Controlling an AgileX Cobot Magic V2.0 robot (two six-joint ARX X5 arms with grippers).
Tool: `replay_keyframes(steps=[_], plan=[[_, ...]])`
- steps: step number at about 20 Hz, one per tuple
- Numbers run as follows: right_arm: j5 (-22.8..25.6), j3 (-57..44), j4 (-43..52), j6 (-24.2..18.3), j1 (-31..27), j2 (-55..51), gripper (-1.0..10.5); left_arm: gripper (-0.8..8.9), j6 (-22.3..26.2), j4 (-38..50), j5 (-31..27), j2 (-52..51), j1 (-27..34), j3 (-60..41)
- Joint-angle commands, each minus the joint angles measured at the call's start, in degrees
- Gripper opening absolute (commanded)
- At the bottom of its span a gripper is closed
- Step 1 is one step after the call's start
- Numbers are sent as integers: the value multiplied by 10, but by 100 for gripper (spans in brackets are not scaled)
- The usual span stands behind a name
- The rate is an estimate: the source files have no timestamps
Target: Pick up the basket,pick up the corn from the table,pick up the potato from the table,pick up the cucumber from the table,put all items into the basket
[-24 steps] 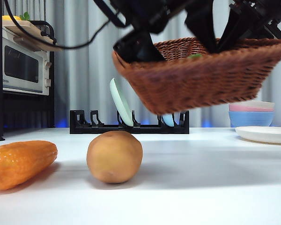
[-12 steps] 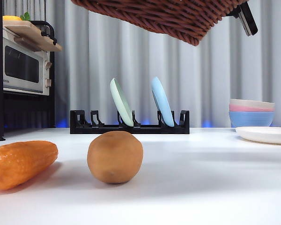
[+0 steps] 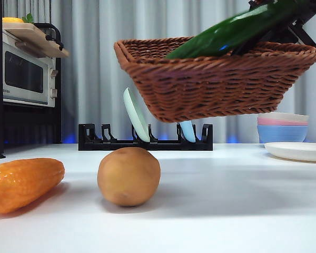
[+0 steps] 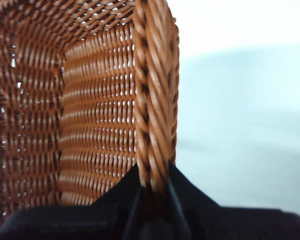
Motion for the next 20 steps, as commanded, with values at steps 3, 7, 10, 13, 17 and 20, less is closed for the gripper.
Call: replay_keyframes(steps=[3,7,10,13,17,20], plan=[[-10,2,10,4,1,-2,-17,439,4,-17,-2,-22,0,0],[-7,2,21,4,-12,-2,-17,438,4,-86,-65,-65,0,0],[-7,2,23,6,-39,-2,-17,436,4,-180,-133,-108,0,0],[-17,2,22,36,-83,8,-17,436,-10,-252,-183,-132,0,0],[-224,2,-32,19,-151,53,-17,436,-16,-262,-190,-137,0,0],[-93,2,-83,7,-164,62,-17,436,-16,-262,-188,-136,0,0]])
